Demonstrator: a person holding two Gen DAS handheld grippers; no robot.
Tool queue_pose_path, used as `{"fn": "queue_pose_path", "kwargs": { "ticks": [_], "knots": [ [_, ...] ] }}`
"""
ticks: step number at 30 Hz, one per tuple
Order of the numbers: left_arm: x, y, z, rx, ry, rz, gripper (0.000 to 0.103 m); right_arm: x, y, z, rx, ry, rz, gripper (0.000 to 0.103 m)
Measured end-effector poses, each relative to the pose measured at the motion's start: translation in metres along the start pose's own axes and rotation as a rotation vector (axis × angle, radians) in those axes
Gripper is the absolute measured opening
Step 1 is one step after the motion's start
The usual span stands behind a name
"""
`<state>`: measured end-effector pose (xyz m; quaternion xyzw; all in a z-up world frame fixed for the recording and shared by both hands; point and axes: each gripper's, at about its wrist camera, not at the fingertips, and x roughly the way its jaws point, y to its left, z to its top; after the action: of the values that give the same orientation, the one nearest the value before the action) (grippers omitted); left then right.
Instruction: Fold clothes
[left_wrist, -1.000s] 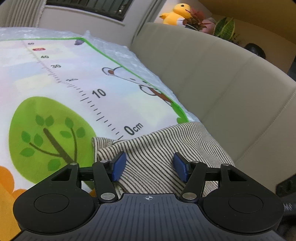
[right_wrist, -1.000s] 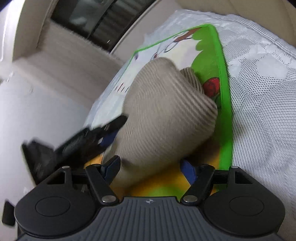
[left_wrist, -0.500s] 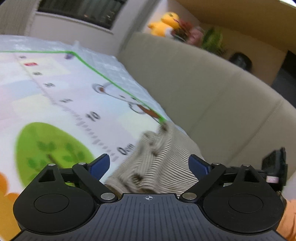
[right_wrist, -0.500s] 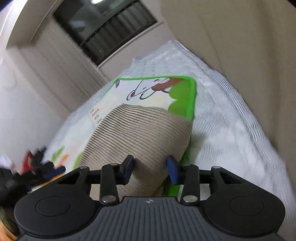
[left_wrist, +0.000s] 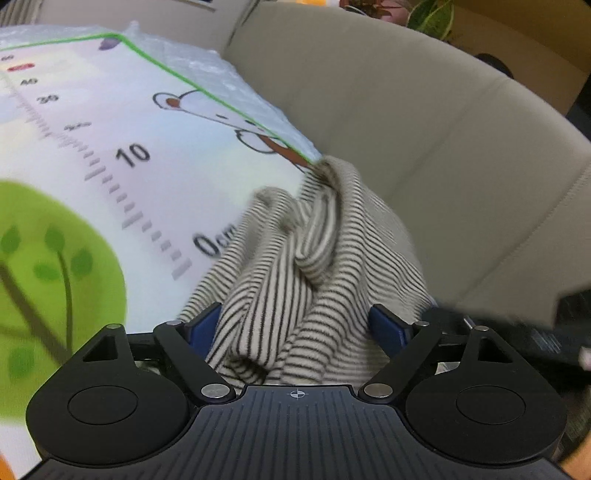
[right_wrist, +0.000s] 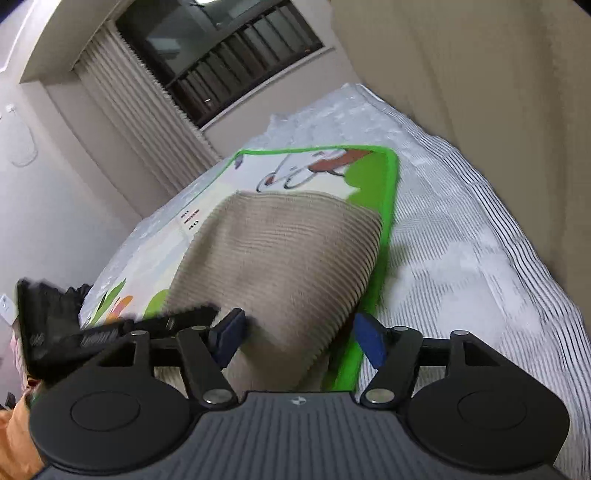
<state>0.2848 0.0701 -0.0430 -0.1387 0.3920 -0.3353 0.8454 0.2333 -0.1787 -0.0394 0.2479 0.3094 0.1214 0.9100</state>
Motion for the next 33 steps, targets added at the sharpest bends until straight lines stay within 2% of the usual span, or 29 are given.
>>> {"fn": "queue_pose_path", "kwargs": {
  "ticks": [6,10,12,13,15,18,20,24,27,28,29,33],
  "knots": [
    [-0.01,-0.03,-0.039,0.003,0.039,-0.107,0.088,0.032,0.016,0.034,-0.226,0.05,-0.04,0.059],
    [-0.032,-0.021,-0.047,-0.067,0.0,-0.145,0.088,0.019,0.03,0.036,-0.314,0.012,-0.073,0.061],
    [-0.048,-0.011,-0.045,-0.093,-0.051,-0.097,0.088,-0.007,0.045,0.027,-0.371,-0.041,-0.061,0.062],
    [-0.055,-0.006,-0.044,-0.107,-0.072,-0.074,0.088,-0.019,0.053,0.02,-0.407,-0.059,-0.047,0.067],
    [-0.059,0.005,-0.043,-0.136,-0.085,-0.03,0.084,-0.025,0.071,0.005,-0.477,-0.077,-0.042,0.07],
    [-0.052,0.003,-0.048,-0.107,-0.055,0.017,0.066,-0.027,0.098,-0.017,-0.578,-0.099,-0.048,0.07],
    [-0.048,0.001,-0.051,-0.081,-0.035,0.045,0.066,-0.023,0.112,-0.028,-0.633,-0.104,-0.054,0.07],
    [-0.045,-0.02,-0.063,0.046,-0.015,0.081,0.066,0.01,0.12,-0.033,-0.687,-0.033,-0.078,0.07],
    [-0.042,-0.024,-0.07,0.098,-0.009,0.102,0.066,0.022,0.122,-0.04,-0.777,-0.021,-0.117,0.038],
    [-0.041,-0.024,-0.071,0.102,-0.009,0.101,0.066,0.017,0.123,-0.035,-0.749,-0.021,-0.099,0.024],
    [-0.042,-0.022,-0.07,0.099,-0.009,0.095,0.066,0.01,0.124,-0.027,-0.703,-0.023,-0.078,0.019],
    [-0.04,-0.018,-0.069,0.092,-0.01,0.083,0.066,-0.005,0.137,-0.002,-0.548,-0.009,0.046,0.018]
  ]
}}
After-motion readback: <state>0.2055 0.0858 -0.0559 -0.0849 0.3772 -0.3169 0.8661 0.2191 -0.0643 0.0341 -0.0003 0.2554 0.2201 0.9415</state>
